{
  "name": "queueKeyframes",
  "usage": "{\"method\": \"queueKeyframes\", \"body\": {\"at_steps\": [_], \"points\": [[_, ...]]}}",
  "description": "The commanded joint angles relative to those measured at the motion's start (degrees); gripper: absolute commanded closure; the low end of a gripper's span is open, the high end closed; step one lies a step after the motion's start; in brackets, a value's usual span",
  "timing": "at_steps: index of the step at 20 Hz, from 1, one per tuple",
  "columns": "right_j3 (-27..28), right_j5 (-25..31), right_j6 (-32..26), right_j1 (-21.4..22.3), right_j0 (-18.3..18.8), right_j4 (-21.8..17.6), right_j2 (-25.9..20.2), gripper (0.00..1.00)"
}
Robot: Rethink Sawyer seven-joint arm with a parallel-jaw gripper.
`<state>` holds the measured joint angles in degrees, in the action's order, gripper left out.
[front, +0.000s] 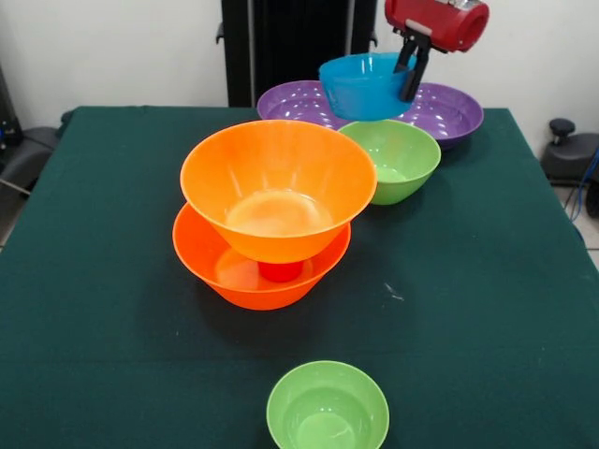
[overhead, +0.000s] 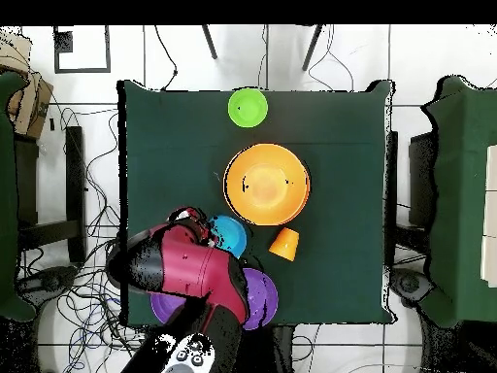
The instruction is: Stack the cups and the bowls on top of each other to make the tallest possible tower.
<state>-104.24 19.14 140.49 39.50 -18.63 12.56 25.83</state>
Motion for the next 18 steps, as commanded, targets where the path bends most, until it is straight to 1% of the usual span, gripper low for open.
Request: {"method": "queueKeyframes", "body": {"at_steps": [1, 8, 18], "points": [[-1.09, -0.95, 10.15, -2.43, -1.46, 1.42, -2.88, 1.0], [-1.61, -0.14, 10.44, -2.18, -2.53, 2.56, -2.62, 1.0], [-0.84, -3.66, 9.62, -4.69, -1.08, 3.03, -3.86, 1.0]]}}
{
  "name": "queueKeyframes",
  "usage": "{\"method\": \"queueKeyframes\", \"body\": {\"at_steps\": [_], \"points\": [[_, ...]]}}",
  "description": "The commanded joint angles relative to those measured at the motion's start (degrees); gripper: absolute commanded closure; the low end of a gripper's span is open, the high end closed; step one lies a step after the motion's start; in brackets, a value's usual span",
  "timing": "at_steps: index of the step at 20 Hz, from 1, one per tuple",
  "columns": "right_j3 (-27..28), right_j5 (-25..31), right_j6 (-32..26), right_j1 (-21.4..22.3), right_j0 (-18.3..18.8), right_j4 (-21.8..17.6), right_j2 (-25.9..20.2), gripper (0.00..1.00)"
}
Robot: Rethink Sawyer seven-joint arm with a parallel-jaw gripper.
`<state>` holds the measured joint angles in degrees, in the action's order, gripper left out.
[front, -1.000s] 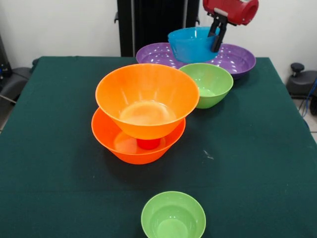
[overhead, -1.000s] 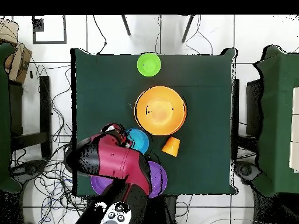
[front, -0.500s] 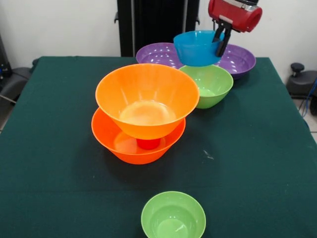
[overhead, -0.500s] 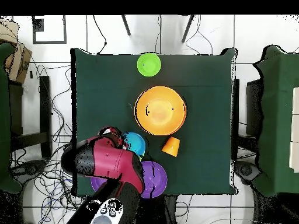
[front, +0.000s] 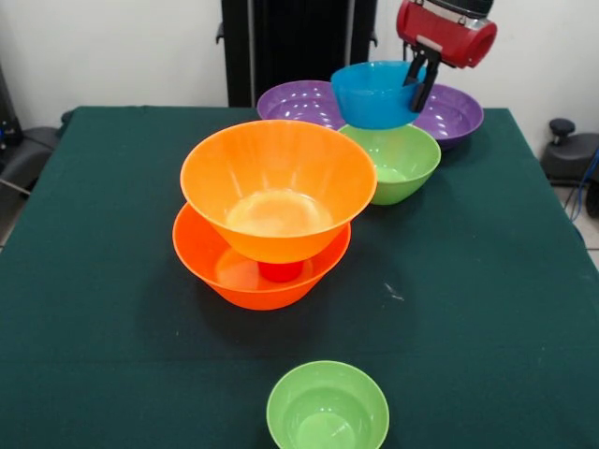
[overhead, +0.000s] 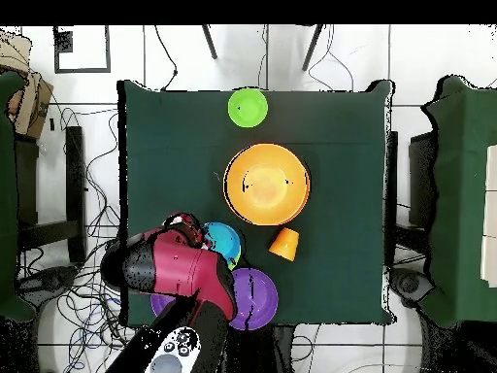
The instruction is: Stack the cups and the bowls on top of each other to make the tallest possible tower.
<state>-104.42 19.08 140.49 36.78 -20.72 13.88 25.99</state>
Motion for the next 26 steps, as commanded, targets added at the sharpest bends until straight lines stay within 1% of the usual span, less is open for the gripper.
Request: {"method": "queueKeyframes", "body": {"at_steps": [1, 7, 12, 17, 23, 26], "points": [[-0.75, -4.09, 9.25, -2.17, 1.46, 1.58, -4.37, 1.0], [-1.62, -7.21, 9.46, -4.22, 2.34, 1.7, -5.23, 1.0], [-1.91, -6.22, 10.31, -3.81, 0.74, 2.61, -4.43, 1.0], [-1.38, -5.87, 10.99, -4.72, -0.22, 3.55, -3.86, 1.0], [-1.35, -5.76, 11.13, -5.05, -0.89, 4.69, -3.54, 1.0], [-1.49, -6.87, 10.75, -5.52, -0.33, 4.86, -4.07, 1.0]]}}
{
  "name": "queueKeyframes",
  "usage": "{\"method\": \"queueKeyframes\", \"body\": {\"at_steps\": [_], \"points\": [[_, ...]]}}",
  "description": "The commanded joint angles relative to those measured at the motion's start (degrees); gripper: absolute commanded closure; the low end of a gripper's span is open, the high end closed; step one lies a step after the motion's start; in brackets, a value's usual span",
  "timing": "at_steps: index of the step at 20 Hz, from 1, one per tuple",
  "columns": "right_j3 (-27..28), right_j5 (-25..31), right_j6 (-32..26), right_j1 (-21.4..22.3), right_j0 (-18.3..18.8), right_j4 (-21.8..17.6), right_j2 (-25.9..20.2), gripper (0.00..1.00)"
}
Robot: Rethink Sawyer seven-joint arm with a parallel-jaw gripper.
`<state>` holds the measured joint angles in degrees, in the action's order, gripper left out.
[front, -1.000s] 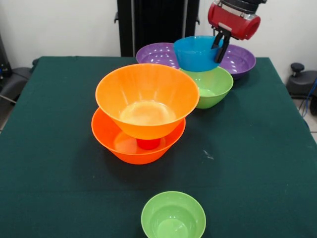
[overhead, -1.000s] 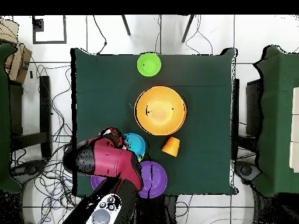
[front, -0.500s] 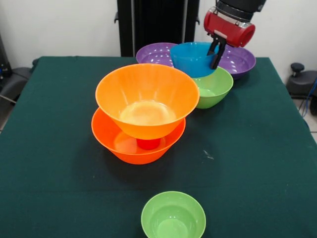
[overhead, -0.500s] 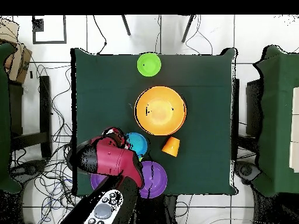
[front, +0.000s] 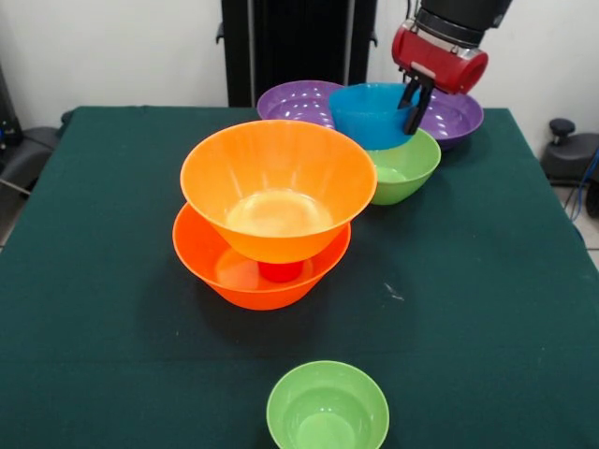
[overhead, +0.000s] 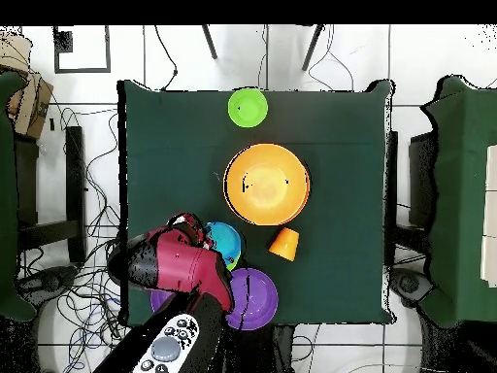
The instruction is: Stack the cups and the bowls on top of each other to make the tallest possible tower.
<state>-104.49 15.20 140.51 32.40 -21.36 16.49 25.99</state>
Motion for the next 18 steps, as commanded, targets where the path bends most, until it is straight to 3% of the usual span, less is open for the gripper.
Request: {"method": "queueKeyframes", "body": {"at_steps": [1, 5, 14, 18], "points": [[-1.24, -3.12, 10.78, -1.47, 0.23, 2.39, -3.96, 1.0], [-0.28, -2.9, 11.41, -2.77, -0.85, 3.38, -3.36, 1.0], [0.35, -5.62, 9.48, -4.29, 1.23, 3.2, -4.71, 1.0], [0.46, -4.65, 10.22, -4.19, 0.06, 3.94, -3.86, 1.0]]}}
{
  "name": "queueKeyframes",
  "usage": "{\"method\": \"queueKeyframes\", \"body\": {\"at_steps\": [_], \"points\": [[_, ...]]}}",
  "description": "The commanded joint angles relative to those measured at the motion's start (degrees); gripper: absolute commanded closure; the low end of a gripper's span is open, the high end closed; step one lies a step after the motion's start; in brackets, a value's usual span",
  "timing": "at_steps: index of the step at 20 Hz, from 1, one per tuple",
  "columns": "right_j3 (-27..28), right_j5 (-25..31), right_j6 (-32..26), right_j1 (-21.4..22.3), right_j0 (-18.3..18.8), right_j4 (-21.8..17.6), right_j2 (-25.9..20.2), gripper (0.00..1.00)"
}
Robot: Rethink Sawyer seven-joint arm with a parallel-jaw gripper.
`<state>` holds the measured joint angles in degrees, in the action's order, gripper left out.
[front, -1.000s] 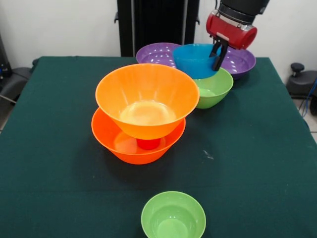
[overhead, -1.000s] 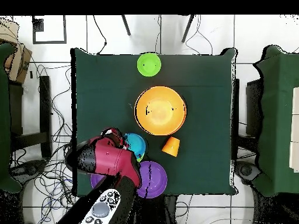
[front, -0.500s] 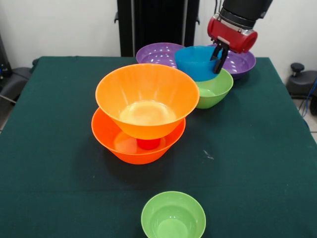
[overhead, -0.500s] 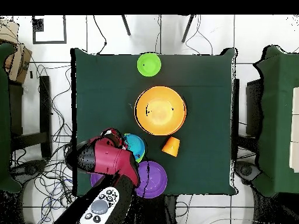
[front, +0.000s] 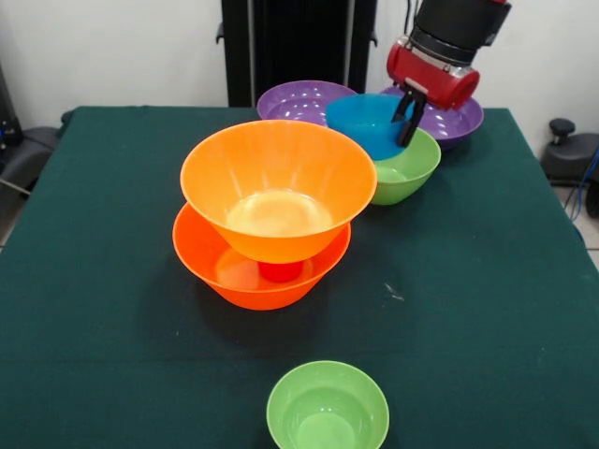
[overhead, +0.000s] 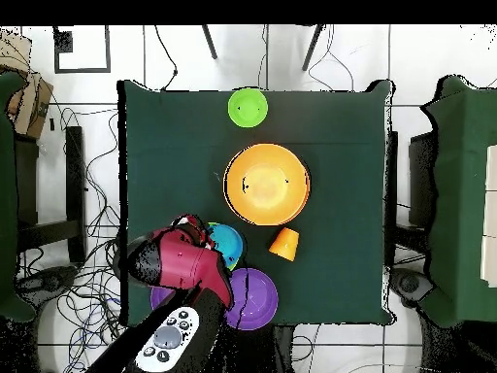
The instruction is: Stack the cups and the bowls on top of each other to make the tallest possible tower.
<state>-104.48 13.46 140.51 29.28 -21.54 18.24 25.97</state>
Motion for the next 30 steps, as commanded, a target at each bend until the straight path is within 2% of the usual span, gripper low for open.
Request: {"method": "queueKeyframes", "body": {"at_steps": [1, 9, 20, 21, 24, 30], "points": [[0.46, -2.82, 10.5, -1.28, -0.06, 2.46, -3.68, 1.0], [-0.99, -4.43, 11.18, -1.64, -0.61, 3.42, -4.51, 1.0], [0.03, -2.38, 11.73, -2.31, -2.36, 5.82, -3.35, 1.0], [0.17, -2.01, 11.41, -2.47, -2.52, 6.15, -3.1, 0.0], [1.23, 0.12, 12.2, -3.21, -4.27, 6.75, -1.16, 0.0], [0.74, -0.62, 11.13, -3.13, -4.05, 7.65, -1.51, 0.0]]}}
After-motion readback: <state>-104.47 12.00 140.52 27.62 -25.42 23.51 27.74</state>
